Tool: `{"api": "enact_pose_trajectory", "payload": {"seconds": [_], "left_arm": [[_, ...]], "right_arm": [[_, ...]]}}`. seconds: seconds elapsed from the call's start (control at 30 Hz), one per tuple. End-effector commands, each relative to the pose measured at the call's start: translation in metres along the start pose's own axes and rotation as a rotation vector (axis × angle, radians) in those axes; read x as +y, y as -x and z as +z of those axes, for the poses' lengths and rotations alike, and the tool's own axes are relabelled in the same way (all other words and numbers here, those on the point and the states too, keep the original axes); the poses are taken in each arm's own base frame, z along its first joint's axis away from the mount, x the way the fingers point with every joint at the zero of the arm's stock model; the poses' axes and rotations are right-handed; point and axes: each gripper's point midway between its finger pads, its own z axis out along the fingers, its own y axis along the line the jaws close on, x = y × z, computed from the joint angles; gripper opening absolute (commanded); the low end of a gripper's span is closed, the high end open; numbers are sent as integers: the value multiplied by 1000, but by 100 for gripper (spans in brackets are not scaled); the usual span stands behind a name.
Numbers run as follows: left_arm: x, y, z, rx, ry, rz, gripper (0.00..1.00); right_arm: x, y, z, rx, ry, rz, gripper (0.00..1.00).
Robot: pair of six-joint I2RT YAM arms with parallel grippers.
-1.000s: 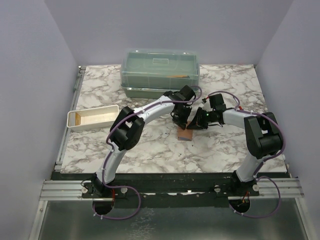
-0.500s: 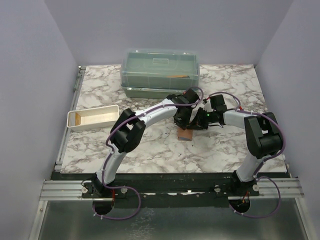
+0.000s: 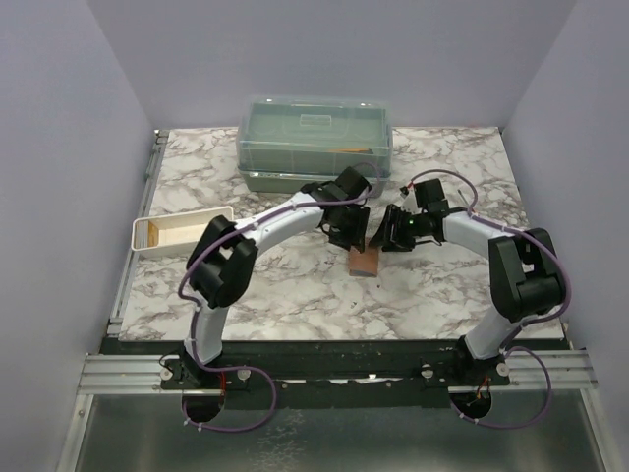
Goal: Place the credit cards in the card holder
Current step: Close the card holder at the center of the board, then move the card holder to the center of the board.
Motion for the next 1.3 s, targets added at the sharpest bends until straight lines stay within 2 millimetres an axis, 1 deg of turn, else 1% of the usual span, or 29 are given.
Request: {"api": "enact_pose_trajectory", "payload": {"seconds": [0.0,0.03,0.07,0.1,0.13,0.2,0.27,0.37,0.43,0.53,0.67,0.77,0.87,0.93,1.0,1.03,1.1,1.17,1.2,1.27], "left_arm": [[4,18,-78,-132,-85,31,47],[8,16,-91,-156,-83,44,49],[15,14,-99,-171,-69,49,51],[24,12,-107,-186,-56,49,53],[30,10,-113,-194,-48,59,54],[42,6,-124,-215,-17,76,57],[55,6,-134,-239,37,95,58],[74,10,-143,-281,120,120,61],[86,11,-145,-298,170,125,61],[94,12,-146,-319,178,119,61],[107,9,-146,-346,171,91,62],[114,6,-145,-349,165,76,62],[119,6,-145,-353,155,56,63],[121,6,-145,-352,151,47,63],[122,6,-144,-348,145,45,63],[122,5,-142,-344,143,45,63],[123,3,-139,-334,143,44,63],[124,2,-138,-328,145,43,63],[124,2,-138,-327,143,44,63],[124,2,-137,-326,140,43,63]], "right_arm": [[-8,1,-17,-30,-88,-57,60],[-8,-1,-16,-31,-96,-54,66],[-9,-4,-15,-30,-105,-43,90],[-7,-5,-13,-29,-105,-36,98],[-5,-7,-10,-27,-102,-28,99],[-5,-9,-3,-30,-122,-8,99],[-2,-8,4,-36,-157,-1,100],[-5,-9,17,-36,-279,22,99],[-13,-12,24,-38,-391,55,100],[-24,-21,27,-66,-577,50,100],[-20,-29,30,-65,-673,1,99],[-21,-38,31,-55,-764,-44,100],[-30,-47,29,-46,-857,-87,100],[-36,-48,29,-46,-894,-96,98],[-35,-44,26,-66,-893,-99,94],[-32,-41,24,-83,-882,-98,91],[-23,-33,20,-126,-848,-100,81],[-18,-26,13,-162,-834,-101,77],[-19,-22,10,-174,-832,-94,77],[-30,-14,-3,-195,-837,-48,77]]}}
